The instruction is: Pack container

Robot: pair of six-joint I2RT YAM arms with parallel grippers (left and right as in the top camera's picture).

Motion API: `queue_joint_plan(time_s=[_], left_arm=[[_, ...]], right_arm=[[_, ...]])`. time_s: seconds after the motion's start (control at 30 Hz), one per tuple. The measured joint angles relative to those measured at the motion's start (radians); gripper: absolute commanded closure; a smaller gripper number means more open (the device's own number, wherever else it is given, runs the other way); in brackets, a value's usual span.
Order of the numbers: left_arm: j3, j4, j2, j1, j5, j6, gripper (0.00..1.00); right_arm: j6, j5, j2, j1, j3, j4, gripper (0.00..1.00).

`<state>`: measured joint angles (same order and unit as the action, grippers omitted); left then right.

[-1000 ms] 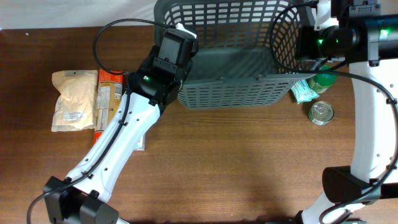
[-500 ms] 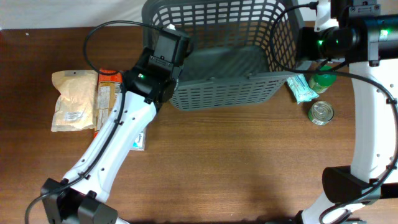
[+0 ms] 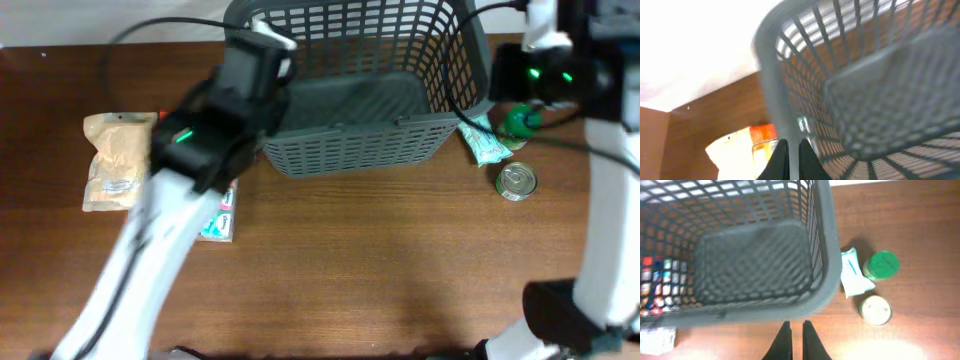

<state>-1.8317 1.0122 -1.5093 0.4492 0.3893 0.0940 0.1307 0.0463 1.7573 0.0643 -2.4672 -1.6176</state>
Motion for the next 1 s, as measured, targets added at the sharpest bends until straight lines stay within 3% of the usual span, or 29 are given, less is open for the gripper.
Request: queue_joint_plan(time_s=[0.27,0.57,0.6,0.63,0.67,0.7,0.83,0.97,1.0], left_arm=[[-0.029,0.269,0.256,-0.193,-0.123,-0.138,0.98],[0.117,0.389,0.466,-0.285,-0.211,-0.236,0.98],[0.151,0.391,0.491,-0.289,-0.220,-0.249,0.98],[0.186,0.392,0.518,-0.292,-0.226,-0.261,0.98],[0.214,0.392,0.537,-0.294,-0.230,-0.272,0.98],[0.241,0.393,0.556,-0.296,-0.230,-0.283,0.97],[0.297,0.386,0.585,-0.310,-0.182,-0.362,0.72],[0.305,0.343,0.570,-0.354,-0.127,-0.398,0.70],[0.305,0.330,0.559,-0.375,-0.122,-0.397,0.65]], right_arm=[[-0.024,0.069,-0.201,0.000,0.033,-0.075,0.96],[-0.074,0.126,-0.478,0.000,0.474,-0.008,0.96],[-0.077,0.126,-0.511,0.000,0.527,0.008,0.92],[-0.077,0.129,-0.547,0.000,0.578,0.025,0.63],[-0.076,0.130,-0.582,0.000,0.621,0.038,0.16],[-0.082,0.132,-0.610,0.000,0.652,0.045,0.01],[-0.083,0.133,-0.700,0.000,0.717,0.049,0.01],[-0.085,0.134,-0.722,0.000,0.721,0.039,0.01],[-0.085,0.134,-0.719,0.000,0.723,0.039,0.01]])
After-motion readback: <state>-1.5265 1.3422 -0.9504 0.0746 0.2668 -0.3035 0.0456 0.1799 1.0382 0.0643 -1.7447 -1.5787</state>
